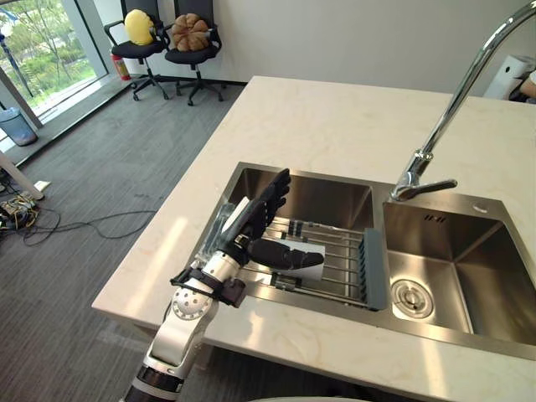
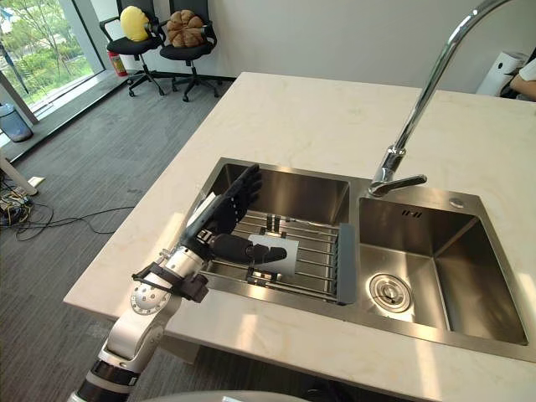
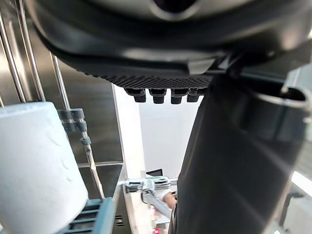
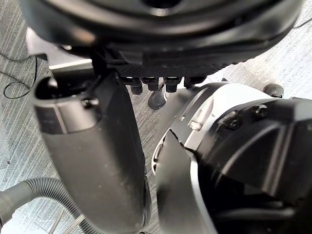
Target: Walk over to the sink, pick up the cup, carry it to the dishwasher, place the cup inside the dishwasher, then close the dishwasher door
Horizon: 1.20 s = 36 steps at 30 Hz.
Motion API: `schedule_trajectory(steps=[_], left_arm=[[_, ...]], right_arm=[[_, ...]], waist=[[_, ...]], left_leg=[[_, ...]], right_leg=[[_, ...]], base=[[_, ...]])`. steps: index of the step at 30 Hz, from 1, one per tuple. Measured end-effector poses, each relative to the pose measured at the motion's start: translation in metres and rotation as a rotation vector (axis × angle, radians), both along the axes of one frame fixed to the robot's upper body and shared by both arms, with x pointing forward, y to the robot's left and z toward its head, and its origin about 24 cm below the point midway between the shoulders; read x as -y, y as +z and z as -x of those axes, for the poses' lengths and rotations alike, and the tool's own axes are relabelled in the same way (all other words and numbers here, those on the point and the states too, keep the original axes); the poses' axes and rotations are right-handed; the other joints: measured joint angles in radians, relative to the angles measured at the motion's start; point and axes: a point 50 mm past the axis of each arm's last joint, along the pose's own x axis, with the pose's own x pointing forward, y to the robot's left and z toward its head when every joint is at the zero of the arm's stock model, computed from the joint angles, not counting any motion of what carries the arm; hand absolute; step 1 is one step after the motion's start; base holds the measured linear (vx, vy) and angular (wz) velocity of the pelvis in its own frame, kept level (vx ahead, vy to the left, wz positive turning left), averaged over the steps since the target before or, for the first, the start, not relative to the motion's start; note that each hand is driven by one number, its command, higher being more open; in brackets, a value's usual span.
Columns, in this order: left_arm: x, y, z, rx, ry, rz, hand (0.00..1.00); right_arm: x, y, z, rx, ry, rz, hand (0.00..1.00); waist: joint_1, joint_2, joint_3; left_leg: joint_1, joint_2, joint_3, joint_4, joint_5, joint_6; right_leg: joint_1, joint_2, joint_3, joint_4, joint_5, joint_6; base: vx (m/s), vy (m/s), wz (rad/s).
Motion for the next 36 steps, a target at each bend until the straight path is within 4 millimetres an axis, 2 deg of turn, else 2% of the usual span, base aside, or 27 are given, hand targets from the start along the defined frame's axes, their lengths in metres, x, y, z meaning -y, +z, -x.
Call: schedule_trajectory(steps=[3,5,10,20,28,36], left_arm=[[-0.001,0.004,0.003,0.119,-0.009,-0.169,1.00],[0.005,0.002,0.006,0.170,-0.050,-0.265,1.00],[0.009,-0.004,0.011,0.200,-0.103,-0.397,1.00],[0.002,-0.002,0.008,0.256,-0.091,-0.499,1.00],[0.000,-0.003,0.006,0.267,-0.045,-0.489,1.00],[-0.005,-0.002,-0.001,0.298,0.048,-0.482,1.00]], right_arm=[[0.001,0.000,0.000,0.005,-0.001,0.003,1.00],[0.003,0.001,-0.001,0.012,-0.006,0.012,1.00],[0.007,0.001,-0.003,0.025,-0.015,0.027,1.00],[0.009,0.002,-0.003,0.042,-0.071,0.032,1.00],[0.011,0.003,-0.005,0.067,-0.066,0.036,1.00],[0.011,0.003,-0.005,0.072,-0.070,0.037,1.00]], waist=[[-0.013,0.010,0.003],[-0.017,0.023,0.008],[-0.039,0.042,0.003],[-0.042,0.052,0.011],[-0.062,0.061,0.016],[-0.063,0.062,0.019]], left_leg=[[-0.003,-0.001,0.001,0.003,0.000,0.000],[-0.008,-0.001,0.002,0.003,0.001,-0.001],[-0.009,0.000,0.003,-0.010,0.003,-0.004],[-0.005,-0.010,0.012,-0.015,0.003,-0.003],[-0.007,-0.010,0.030,-0.018,0.003,-0.002],[-0.005,-0.012,0.035,-0.025,0.003,-0.002]], right_leg=[[0.003,0.004,0.000,-0.013,0.005,0.000],[0.006,0.006,0.000,-0.029,0.010,-0.004],[-0.001,0.010,-0.001,-0.029,0.014,0.002],[-0.006,0.001,0.006,-0.029,0.017,0.006],[-0.020,0.003,0.021,-0.029,0.021,0.007],[-0.023,0.003,0.024,-0.029,0.021,0.007]], base=[[-0.06,-0.017,-0.02],[-0.04,-0.018,-0.01],[0.00,0.000,0.00],[-0.02,-0.004,-0.02],[-0.04,-0.017,-0.06],[0.00,-0.002,0.00]])
